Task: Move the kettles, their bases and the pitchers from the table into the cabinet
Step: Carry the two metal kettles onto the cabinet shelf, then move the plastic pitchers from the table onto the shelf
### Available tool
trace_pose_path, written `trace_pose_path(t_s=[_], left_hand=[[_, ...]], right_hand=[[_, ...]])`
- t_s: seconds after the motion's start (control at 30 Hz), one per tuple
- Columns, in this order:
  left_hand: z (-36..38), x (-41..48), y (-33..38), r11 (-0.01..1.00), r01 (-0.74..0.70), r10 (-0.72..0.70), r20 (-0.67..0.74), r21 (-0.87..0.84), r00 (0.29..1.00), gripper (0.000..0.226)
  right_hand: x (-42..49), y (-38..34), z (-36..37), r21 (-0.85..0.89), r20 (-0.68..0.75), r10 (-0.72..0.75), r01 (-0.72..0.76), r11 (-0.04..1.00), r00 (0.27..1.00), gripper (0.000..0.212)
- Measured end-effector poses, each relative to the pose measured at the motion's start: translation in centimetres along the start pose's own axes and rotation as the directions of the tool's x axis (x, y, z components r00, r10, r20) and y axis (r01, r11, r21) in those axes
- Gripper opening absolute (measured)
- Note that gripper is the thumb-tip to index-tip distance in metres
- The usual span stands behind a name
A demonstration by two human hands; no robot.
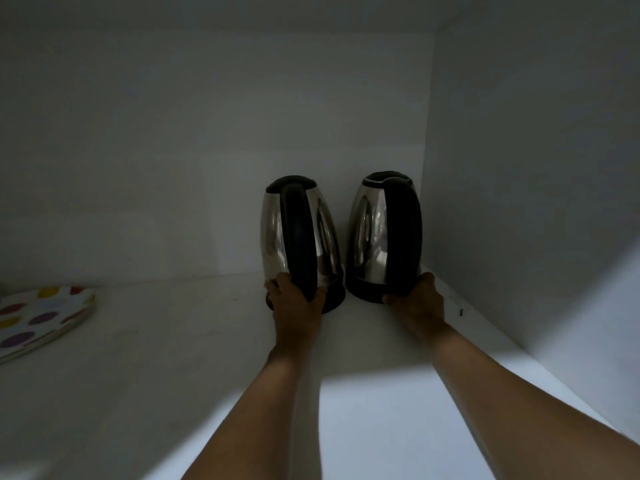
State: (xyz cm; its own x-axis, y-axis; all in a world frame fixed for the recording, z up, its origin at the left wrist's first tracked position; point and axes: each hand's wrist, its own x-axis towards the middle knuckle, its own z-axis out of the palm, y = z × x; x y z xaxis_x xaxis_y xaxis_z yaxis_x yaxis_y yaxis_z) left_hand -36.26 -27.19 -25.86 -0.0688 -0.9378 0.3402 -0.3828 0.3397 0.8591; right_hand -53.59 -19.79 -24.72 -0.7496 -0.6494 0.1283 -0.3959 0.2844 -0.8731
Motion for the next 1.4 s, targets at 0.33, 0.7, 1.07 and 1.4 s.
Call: trace_pose_path(t_s=[0.33,0.7,1.07,1.4], left_hand=[[-6.4,-6.2,3.4,0.961,0.033,-0.065,0.111,0.274,0.992,0.059],[-21.5,-26.6,3.7,0.764,0.089,0.094,-0.247,0.64,0.964,0.048],[-47.3,-55.2,1.9,0.434,0.72,-0.181,-0.731,0.541,0.658,0.07],[-64.7,-85.7,0.4,0.151,0.958,-0.264,-0.924,0.244,0.277,0.068]], right_hand=[[-8.3,-1.6,-1.7,-0.166,0.111,-0.131,0.148,0.975,0.985,0.072],[-30.0,-4.2,-0.3,-0.064,0.354,-0.526,0.582,0.811,0.773,0.041],[-66.1,-9.3,2.1,0.4,0.641,-0.75,0.763,0.507,0.162,0.057],[-99.7,-6.6,-1.4,0.649,0.698,-0.655,0.644,0.406,-0.29,0.054]])
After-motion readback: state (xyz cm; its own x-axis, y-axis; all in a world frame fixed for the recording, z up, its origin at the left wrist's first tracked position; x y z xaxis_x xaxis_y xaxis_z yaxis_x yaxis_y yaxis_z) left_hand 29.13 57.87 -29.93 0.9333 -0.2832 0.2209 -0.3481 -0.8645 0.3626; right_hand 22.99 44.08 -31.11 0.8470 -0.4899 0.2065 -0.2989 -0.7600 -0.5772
